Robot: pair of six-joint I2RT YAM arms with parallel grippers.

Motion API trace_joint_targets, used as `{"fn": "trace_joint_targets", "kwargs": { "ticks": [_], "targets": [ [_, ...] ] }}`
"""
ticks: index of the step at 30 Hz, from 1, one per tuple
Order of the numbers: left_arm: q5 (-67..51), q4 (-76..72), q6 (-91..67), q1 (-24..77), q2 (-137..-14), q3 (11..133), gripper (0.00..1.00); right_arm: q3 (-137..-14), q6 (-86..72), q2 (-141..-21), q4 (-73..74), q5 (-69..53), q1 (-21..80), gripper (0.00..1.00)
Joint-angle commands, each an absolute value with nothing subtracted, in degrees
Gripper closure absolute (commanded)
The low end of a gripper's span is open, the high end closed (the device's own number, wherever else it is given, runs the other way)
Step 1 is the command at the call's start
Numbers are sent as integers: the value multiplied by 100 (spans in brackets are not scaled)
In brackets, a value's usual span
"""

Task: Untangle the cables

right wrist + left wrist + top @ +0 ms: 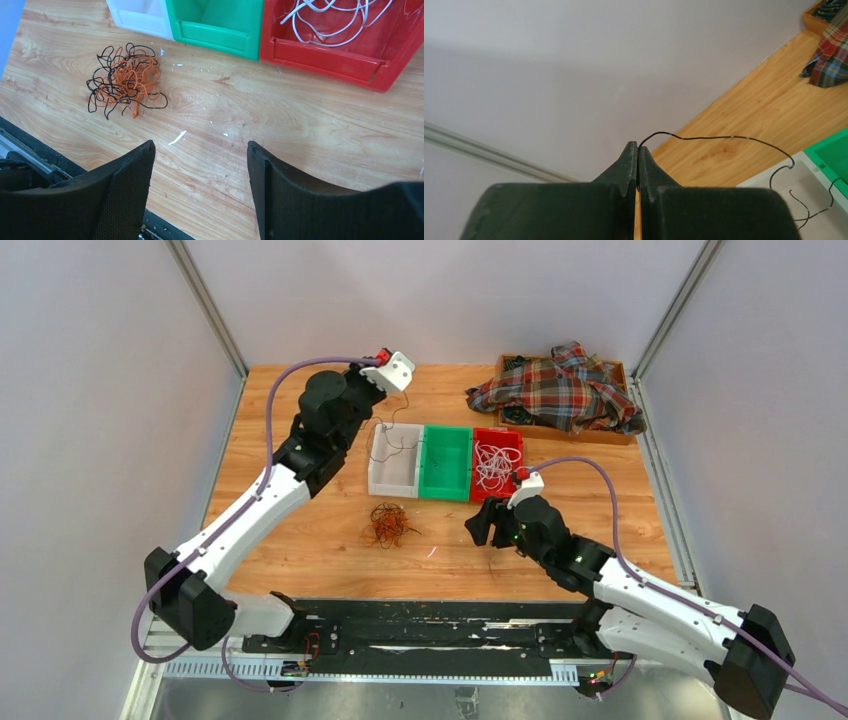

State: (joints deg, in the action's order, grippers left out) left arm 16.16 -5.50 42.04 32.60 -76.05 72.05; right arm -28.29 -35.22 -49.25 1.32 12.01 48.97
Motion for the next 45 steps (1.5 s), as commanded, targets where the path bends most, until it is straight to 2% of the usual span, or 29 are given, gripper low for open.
{"fn": "trace_joint_targets", "kwargs": {
  "ticks": [1, 30, 38, 45],
  "targets": [
    [1826, -914, 3878, 3120, -7307, 7018, 100, -2844, -3674, -4939, 81, 1196, 4818, 33],
    [2133, -563, 3026, 2883, -7064, 6921, 100, -2708, -3788, -5153, -103, 1099, 4821, 33],
    [2668, -382, 2437, 2612, -7080, 6940, 99, -2686, -3791, -5196, -153, 1072, 4817, 33],
    [2496, -156, 2206, 2593, -7113, 7017, 100, -2677, -3844, -5297, -260, 1031, 4817, 33]
  ]
}}
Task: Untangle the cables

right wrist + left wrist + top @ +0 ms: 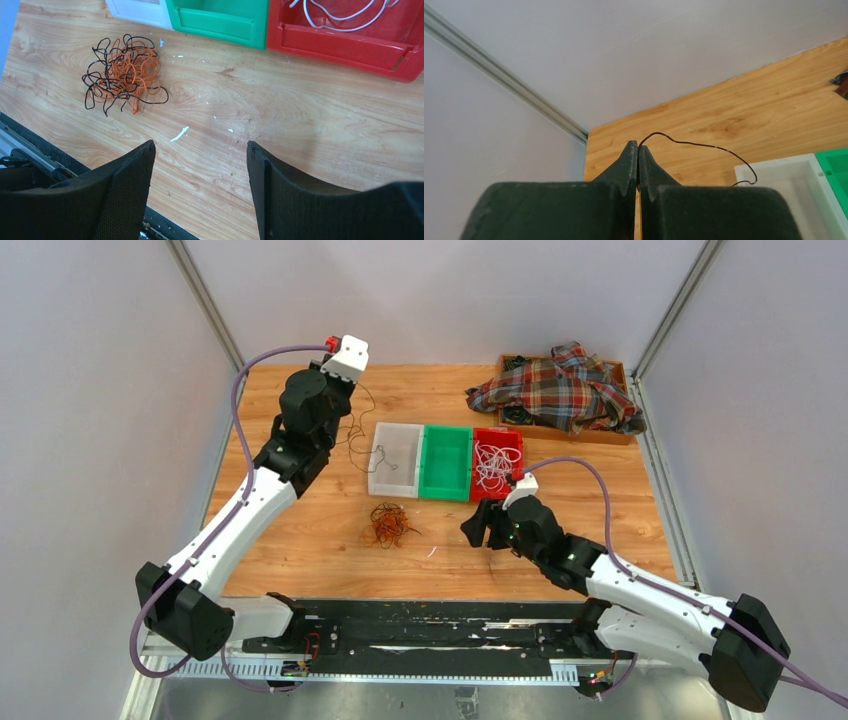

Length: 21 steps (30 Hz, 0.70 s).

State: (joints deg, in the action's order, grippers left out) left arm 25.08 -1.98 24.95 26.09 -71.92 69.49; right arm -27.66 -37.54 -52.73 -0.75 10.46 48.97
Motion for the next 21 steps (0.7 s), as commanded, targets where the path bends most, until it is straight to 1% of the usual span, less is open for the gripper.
{"fn": "trace_joint_targets", "kwargs": {
  "ticks": [1, 3, 6, 9, 15, 21],
  "targets": [
    [2473, -158, 2180, 2597, -7137, 7038, 100, -2672, -3849, -5292, -257, 1029, 4818, 33],
    [2285, -116, 2179, 2601, -7169, 7082, 100, -2670, -3850, -5271, -244, 1033, 4825, 33],
    [1699, -114, 2128, 2640, -7184, 7107, 100, -2663, -3832, -5231, -218, 1066, 4816, 33],
    [1396, -83, 2161, 2865, -7295, 7189, 100, -2669, -3824, -5237, -213, 1098, 4817, 33],
    [1257, -61, 2196, 3141, -7828, 7441, 100, -2585, -3866, -5109, -205, 1153, 4819, 33],
    [1152, -57, 1990, 3265, -8469, 8065, 100, -2441, -3937, -4880, -158, 1222, 4800, 33]
  ]
}}
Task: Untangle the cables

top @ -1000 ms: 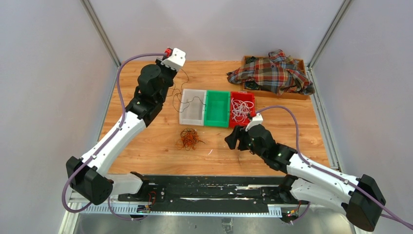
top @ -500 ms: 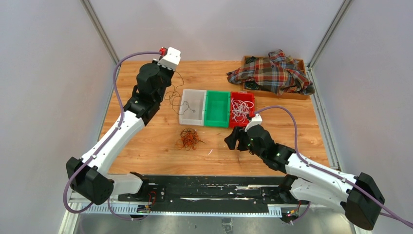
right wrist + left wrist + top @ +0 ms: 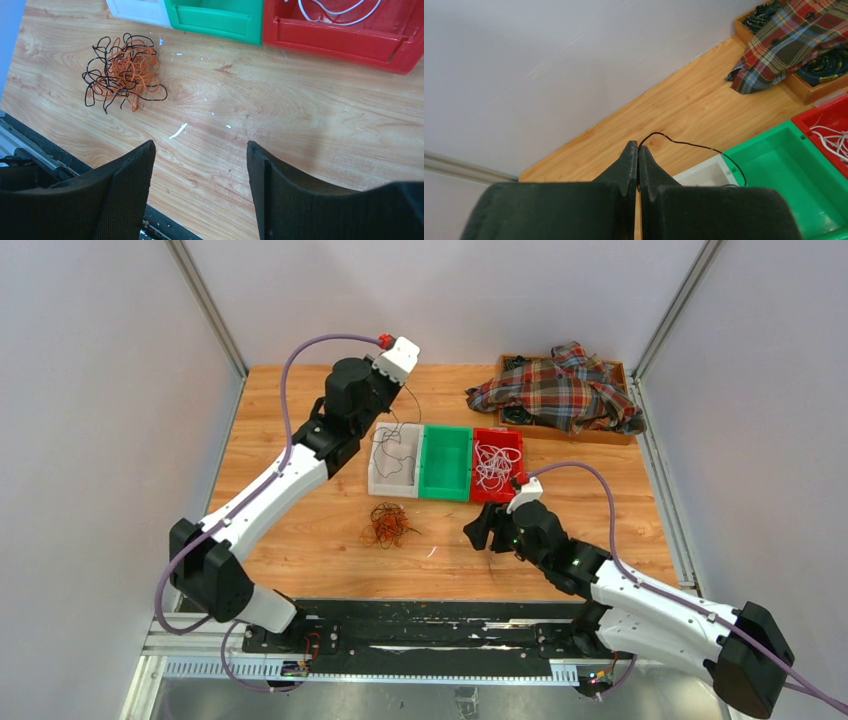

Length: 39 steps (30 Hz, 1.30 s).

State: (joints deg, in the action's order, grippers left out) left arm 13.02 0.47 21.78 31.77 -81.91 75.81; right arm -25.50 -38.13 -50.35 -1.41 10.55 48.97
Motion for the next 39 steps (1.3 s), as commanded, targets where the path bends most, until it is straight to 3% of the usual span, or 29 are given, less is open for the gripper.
{"fn": "trace_joint_targets", "kwargs": {
  "ticks": [1, 6, 15, 29, 39],
  "targets": [
    [1133, -59, 1991, 3294, -8550, 8157, 100, -2435, -3942, -4871, -156, 1214, 4801, 33],
    [1196, -78, 2203, 3340, -8709, 8134, 100, -2430, -3951, -4833, -122, 1271, 4799, 33],
    [1388, 388, 2458, 3326, -8555, 6842, 100, -2501, -3920, -4744, 45, 1344, 4746, 33],
    [1413, 309, 2622, 3329, -9951, 7772, 100, -2521, -3922, -4693, 154, 1450, 4703, 33],
    [1514, 26, 2786, 3140, -10557, 7319, 100, -2561, -3877, -4781, 229, 1386, 4507, 33]
  ]
}}
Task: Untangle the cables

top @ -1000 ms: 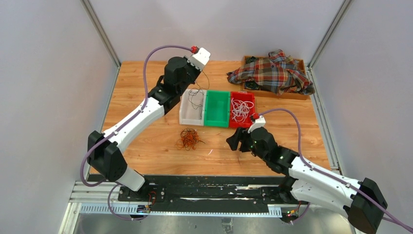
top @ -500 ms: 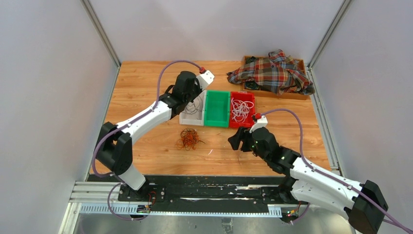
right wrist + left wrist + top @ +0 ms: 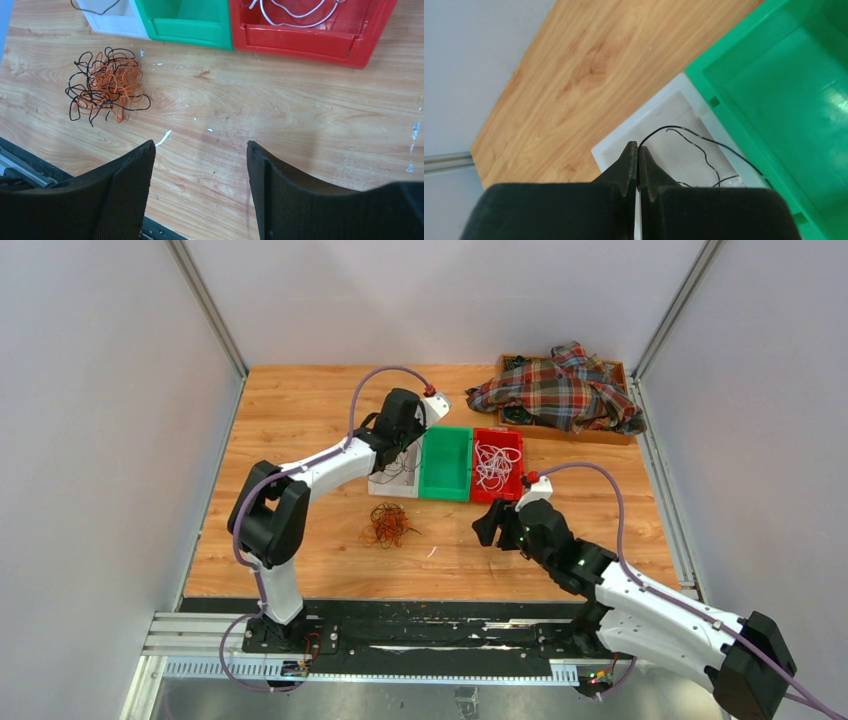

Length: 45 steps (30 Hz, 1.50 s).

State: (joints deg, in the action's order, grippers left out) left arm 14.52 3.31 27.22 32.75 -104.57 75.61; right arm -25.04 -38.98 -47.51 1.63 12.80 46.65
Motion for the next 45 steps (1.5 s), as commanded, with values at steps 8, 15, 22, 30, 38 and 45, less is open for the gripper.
{"fn": "trace_joint_targets", "kwargs": {
  "ticks": [8, 15, 22, 30, 38, 45],
  "targets": [
    [1051, -262, 2833, 2974, -10841, 7081, 100, -2667, -3829, -4971, 229, 1275, 4415, 33],
    [573, 238, 2842, 2940, -11305, 7661, 100, -2698, -3833, -5044, 231, 1227, 4353, 33],
    [394, 646, 3108, 2928, -11556, 8314, 98, -2735, -3817, -5082, 238, 1176, 4281, 33],
    [-153, 1840, 3339, 2857, -11636, 9202, 60, -2903, -3746, -5138, 269, 1066, 4257, 34],
    [-429, 3131, 3678, 2733, -11568, 9818, 39, -2936, -3772, -4909, 450, 1063, 4254, 34],
    [-704, 3617, 4033, 2504, -10982, 9684, 18, -2983, -3801, -4984, 450, 996, 4261, 34]
  ]
}}
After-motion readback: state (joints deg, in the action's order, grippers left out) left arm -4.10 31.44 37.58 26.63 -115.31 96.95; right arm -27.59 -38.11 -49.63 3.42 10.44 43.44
